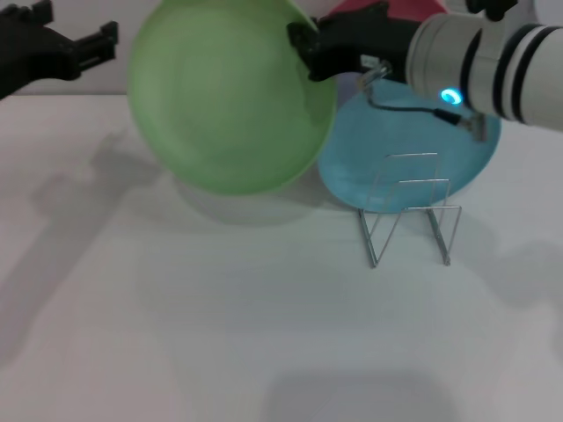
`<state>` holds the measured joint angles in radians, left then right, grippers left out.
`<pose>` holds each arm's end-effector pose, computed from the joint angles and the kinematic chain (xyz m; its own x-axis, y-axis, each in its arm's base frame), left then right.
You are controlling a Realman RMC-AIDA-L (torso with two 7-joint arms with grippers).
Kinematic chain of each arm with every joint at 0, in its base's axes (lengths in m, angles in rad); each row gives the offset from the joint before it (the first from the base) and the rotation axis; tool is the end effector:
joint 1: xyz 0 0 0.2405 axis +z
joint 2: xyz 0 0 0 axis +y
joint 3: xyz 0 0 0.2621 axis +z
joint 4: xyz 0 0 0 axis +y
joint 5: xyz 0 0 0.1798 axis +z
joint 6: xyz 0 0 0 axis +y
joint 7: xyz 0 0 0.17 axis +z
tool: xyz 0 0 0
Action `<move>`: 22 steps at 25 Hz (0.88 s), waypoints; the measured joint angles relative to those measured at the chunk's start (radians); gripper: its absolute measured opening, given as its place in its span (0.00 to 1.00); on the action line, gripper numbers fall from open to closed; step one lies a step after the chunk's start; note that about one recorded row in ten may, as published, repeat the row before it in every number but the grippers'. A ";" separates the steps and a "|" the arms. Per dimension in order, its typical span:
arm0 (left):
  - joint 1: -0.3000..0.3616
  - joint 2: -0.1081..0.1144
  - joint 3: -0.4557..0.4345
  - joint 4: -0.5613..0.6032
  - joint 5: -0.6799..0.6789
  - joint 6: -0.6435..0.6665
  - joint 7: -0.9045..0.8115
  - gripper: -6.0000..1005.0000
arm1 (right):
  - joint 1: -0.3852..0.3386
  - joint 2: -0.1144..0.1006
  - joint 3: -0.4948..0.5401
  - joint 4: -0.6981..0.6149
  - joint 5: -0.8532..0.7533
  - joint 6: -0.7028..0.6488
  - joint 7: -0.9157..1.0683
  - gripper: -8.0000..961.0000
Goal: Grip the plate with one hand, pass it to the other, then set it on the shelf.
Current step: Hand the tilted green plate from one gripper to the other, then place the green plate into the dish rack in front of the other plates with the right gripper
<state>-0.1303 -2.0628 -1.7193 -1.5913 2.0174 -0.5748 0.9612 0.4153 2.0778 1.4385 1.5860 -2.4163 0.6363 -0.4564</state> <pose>-0.1988 0.3609 0.0704 0.8120 0.1728 0.5574 0.5756 -0.3949 -0.7161 0.0947 0.3762 -0.0158 0.8534 -0.2093 -0.4774 -0.4897 -0.6358 -0.5967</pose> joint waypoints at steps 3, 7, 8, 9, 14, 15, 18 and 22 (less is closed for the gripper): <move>0.001 0.000 -0.010 0.014 -0.003 0.029 0.006 0.86 | -0.008 -0.002 0.023 0.027 -0.035 0.021 0.002 0.08; 0.001 0.000 -0.016 0.044 -0.003 0.064 0.008 0.86 | -0.003 -0.004 0.038 0.043 -0.046 0.046 -0.008 0.08; 0.000 0.000 -0.017 0.049 -0.003 0.068 0.008 0.86 | 0.000 -0.004 0.044 0.050 -0.056 0.058 -0.009 0.08; -0.001 -0.001 -0.019 0.057 -0.003 0.077 0.009 0.86 | 0.002 -0.004 0.048 0.063 -0.074 0.073 -0.010 0.08; 0.003 -0.003 -0.020 0.087 -0.004 0.131 0.009 0.86 | 0.002 -0.005 0.080 0.147 -0.118 0.149 -0.055 0.08; 0.004 -0.004 -0.018 0.096 -0.004 0.149 0.009 0.86 | 0.002 -0.005 0.093 0.164 -0.119 0.170 -0.081 0.08; 0.003 -0.004 -0.014 0.125 -0.005 0.176 0.009 0.86 | 0.002 -0.005 0.140 0.250 -0.109 0.277 -0.226 0.08; 0.000 -0.005 -0.012 0.143 -0.007 0.191 0.009 0.86 | -0.001 -0.005 0.163 0.304 -0.107 0.353 -0.324 0.08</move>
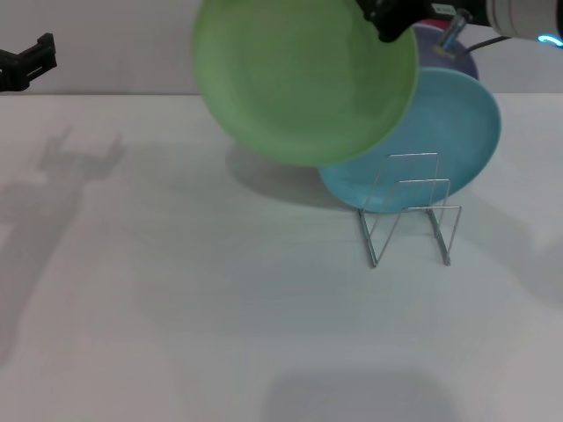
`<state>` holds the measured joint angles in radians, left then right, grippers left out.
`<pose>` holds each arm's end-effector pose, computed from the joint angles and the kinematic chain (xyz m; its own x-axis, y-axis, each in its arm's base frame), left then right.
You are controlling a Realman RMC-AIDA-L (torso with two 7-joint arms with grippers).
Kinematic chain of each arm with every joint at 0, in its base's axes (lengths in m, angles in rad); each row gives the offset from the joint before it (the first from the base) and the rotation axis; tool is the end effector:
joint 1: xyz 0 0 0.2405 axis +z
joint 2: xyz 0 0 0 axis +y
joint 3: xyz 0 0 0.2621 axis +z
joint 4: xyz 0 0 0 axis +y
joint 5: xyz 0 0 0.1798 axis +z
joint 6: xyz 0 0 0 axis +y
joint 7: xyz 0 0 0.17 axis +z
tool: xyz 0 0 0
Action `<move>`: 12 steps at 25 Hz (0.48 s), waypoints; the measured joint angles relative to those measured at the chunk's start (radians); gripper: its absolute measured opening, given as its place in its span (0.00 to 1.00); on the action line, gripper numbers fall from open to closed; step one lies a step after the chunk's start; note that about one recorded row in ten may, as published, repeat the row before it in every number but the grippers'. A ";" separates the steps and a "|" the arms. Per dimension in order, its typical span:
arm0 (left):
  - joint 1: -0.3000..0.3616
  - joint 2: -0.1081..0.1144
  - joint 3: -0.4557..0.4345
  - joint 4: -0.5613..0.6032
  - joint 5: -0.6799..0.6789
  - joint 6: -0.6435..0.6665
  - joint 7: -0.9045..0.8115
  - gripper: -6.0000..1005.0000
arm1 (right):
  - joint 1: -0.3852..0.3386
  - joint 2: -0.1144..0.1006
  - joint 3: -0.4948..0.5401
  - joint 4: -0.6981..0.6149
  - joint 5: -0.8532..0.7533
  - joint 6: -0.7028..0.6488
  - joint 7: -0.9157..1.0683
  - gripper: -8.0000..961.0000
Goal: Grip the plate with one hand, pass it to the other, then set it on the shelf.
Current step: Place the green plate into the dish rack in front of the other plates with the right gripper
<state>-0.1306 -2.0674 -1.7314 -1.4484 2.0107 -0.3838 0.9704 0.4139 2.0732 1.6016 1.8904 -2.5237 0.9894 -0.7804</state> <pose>-0.2422 0.3712 0.0798 0.7741 0.2055 0.5988 0.6326 -0.2154 -0.7439 0.0775 0.3597 0.0386 0.9904 0.0568 -0.1264 -0.0607 -0.6422 -0.7641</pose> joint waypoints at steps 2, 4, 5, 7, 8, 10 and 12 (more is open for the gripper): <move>0.000 0.000 0.007 0.011 -0.007 0.016 0.000 0.86 | -0.006 0.000 0.009 0.027 0.008 0.039 -0.065 0.08; 0.001 0.000 0.010 0.017 -0.010 0.022 -0.002 0.86 | -0.012 0.000 0.019 0.063 0.024 0.109 -0.146 0.08; 0.001 0.000 0.010 0.018 -0.010 0.022 -0.003 0.85 | -0.012 0.000 0.019 0.063 0.024 0.109 -0.146 0.08; 0.003 0.000 0.010 0.020 -0.014 0.025 -0.006 0.85 | -0.016 0.001 0.027 0.083 0.025 0.145 -0.187 0.08; 0.004 -0.001 0.010 0.021 -0.018 0.027 -0.006 0.85 | -0.019 0.001 0.029 0.092 0.025 0.158 -0.206 0.08; 0.005 0.000 0.010 0.025 -0.028 0.031 -0.006 0.85 | -0.027 0.001 0.031 0.105 0.025 0.180 -0.237 0.08; 0.005 0.000 0.010 0.031 -0.034 0.032 -0.006 0.85 | -0.035 0.000 0.037 0.118 0.019 0.200 -0.270 0.08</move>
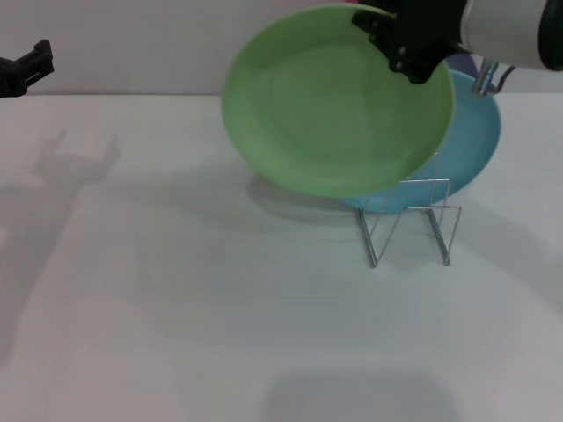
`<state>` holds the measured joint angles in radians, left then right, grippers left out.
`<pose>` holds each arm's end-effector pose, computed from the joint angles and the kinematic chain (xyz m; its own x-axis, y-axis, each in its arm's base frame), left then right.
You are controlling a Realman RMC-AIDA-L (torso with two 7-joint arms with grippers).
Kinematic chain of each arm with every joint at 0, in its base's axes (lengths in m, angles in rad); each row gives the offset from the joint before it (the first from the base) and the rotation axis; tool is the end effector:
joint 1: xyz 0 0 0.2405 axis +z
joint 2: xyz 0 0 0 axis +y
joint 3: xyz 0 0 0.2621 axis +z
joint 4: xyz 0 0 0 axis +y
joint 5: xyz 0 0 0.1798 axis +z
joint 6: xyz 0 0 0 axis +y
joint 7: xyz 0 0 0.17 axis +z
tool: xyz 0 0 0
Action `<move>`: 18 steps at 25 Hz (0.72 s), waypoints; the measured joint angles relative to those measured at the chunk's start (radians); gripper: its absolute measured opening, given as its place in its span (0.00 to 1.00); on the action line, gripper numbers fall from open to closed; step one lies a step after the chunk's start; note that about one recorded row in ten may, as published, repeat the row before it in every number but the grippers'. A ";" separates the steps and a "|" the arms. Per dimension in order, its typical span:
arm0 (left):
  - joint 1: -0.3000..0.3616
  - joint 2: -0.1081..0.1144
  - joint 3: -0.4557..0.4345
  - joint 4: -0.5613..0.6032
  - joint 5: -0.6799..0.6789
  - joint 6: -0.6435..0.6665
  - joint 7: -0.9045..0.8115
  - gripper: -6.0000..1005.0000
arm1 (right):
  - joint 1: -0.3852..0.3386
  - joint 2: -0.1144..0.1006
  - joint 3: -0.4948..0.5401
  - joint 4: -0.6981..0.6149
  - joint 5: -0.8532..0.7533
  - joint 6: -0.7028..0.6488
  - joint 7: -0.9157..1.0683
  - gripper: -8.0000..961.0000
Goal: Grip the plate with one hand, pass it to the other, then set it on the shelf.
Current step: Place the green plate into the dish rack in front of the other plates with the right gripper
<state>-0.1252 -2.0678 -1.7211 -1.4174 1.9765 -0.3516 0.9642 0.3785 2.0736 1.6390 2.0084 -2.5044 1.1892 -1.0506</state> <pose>-0.2501 0.3703 0.0768 0.7430 0.2217 0.6315 0.6680 -0.1884 -0.7199 0.0861 0.3353 0.0428 0.9728 0.1977 0.1208 0.2239 -0.6671 -0.7105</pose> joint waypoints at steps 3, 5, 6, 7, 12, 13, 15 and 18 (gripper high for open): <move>-0.001 0.000 0.000 0.013 -0.008 0.002 0.000 0.85 | -0.003 0.000 0.007 0.001 -0.001 0.004 -0.014 0.08; -0.004 0.000 0.000 0.023 -0.014 0.003 0.000 0.85 | -0.005 -0.001 0.013 0.001 -0.002 0.009 -0.025 0.08; -0.006 0.000 0.000 0.028 -0.015 0.003 0.000 0.85 | -0.006 -0.001 0.016 0.001 -0.002 0.013 -0.029 0.08; -0.008 0.000 0.000 0.032 -0.020 0.003 -0.001 0.85 | -0.006 -0.001 0.025 0.002 -0.002 0.025 -0.037 0.08; -0.010 0.000 0.000 0.037 -0.030 0.004 -0.001 0.85 | -0.014 0.001 0.033 0.004 -0.002 0.044 -0.038 0.08; -0.010 0.000 0.000 0.037 -0.030 0.004 -0.001 0.85 | -0.014 0.001 0.033 0.004 -0.002 0.044 -0.038 0.08; -0.010 0.000 0.000 0.037 -0.030 0.004 -0.001 0.85 | -0.020 0.001 0.028 0.007 -0.003 0.049 -0.040 0.08; -0.010 0.000 0.001 0.037 -0.030 0.004 -0.001 0.85 | -0.023 0.000 0.031 0.009 -0.004 0.061 -0.063 0.08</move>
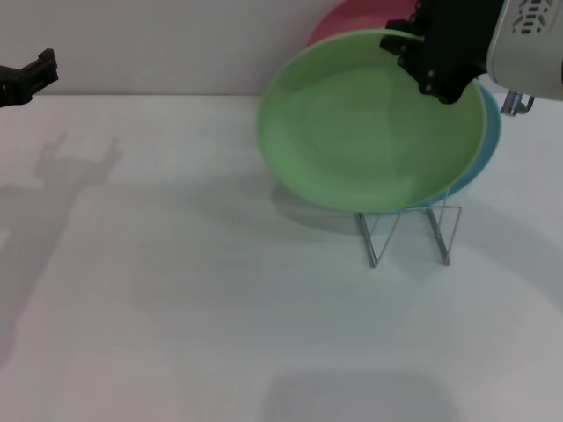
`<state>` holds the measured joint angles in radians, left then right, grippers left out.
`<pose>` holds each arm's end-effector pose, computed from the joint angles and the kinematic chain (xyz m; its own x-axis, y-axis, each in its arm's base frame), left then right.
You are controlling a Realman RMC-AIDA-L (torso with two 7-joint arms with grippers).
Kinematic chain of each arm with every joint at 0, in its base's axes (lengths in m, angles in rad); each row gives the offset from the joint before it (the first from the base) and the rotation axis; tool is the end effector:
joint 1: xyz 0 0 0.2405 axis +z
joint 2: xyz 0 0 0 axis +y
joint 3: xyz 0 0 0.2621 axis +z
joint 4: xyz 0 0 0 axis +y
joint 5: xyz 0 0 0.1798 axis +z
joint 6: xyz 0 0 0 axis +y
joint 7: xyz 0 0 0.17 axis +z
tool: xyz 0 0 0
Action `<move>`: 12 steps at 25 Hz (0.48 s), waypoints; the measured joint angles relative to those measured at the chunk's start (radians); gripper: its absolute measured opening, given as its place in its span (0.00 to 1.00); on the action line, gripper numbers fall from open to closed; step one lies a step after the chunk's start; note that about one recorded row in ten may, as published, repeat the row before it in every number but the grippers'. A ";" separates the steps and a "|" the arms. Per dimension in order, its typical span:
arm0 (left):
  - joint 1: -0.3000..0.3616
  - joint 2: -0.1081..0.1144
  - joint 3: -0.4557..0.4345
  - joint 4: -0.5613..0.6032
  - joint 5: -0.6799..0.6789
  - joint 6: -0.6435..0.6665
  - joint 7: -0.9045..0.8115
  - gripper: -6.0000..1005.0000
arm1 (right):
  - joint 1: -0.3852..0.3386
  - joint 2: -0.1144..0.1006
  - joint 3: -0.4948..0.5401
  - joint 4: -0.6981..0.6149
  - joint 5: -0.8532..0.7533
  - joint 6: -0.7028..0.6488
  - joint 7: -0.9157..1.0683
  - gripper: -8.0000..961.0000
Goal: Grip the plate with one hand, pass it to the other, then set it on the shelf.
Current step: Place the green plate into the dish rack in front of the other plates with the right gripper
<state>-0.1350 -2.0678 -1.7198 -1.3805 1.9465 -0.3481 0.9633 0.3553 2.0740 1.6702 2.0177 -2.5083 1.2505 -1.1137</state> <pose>-0.2554 0.3716 0.0710 0.7167 0.2452 0.6529 0.6956 -0.1832 -0.6947 0.1022 0.3310 0.0461 0.9656 0.1845 0.1832 0.2600 -0.6787 -0.6869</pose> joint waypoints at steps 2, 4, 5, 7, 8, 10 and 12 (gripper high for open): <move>0.000 0.000 0.004 0.000 0.000 0.000 0.000 0.85 | -0.004 0.000 0.004 0.000 0.000 0.002 -0.019 0.08; 0.000 0.000 0.009 0.002 0.000 0.000 0.000 0.85 | -0.006 0.000 0.006 0.001 0.000 0.002 -0.024 0.08; 0.000 0.000 0.009 0.002 0.000 0.000 0.000 0.85 | -0.006 0.000 0.006 0.001 0.000 0.002 -0.024 0.08; 0.000 0.000 0.010 0.006 0.000 0.000 0.000 0.85 | -0.006 0.000 0.012 0.001 0.000 0.001 -0.033 0.08; 0.000 0.000 0.010 0.008 0.000 0.000 0.000 0.85 | -0.006 0.000 0.014 0.000 0.000 0.000 -0.038 0.08; 0.000 0.000 0.011 0.011 0.000 0.000 0.000 0.85 | -0.006 0.000 0.016 -0.002 0.000 0.002 -0.057 0.08; 0.000 0.000 0.011 0.012 0.000 0.000 0.000 0.85 | -0.006 0.000 0.016 -0.004 0.000 0.005 -0.069 0.08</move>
<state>-0.1351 -2.0678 -1.7086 -1.3682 1.9465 -0.3482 0.9633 0.3490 2.0736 1.6864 2.0140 -2.5083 1.2552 -1.1831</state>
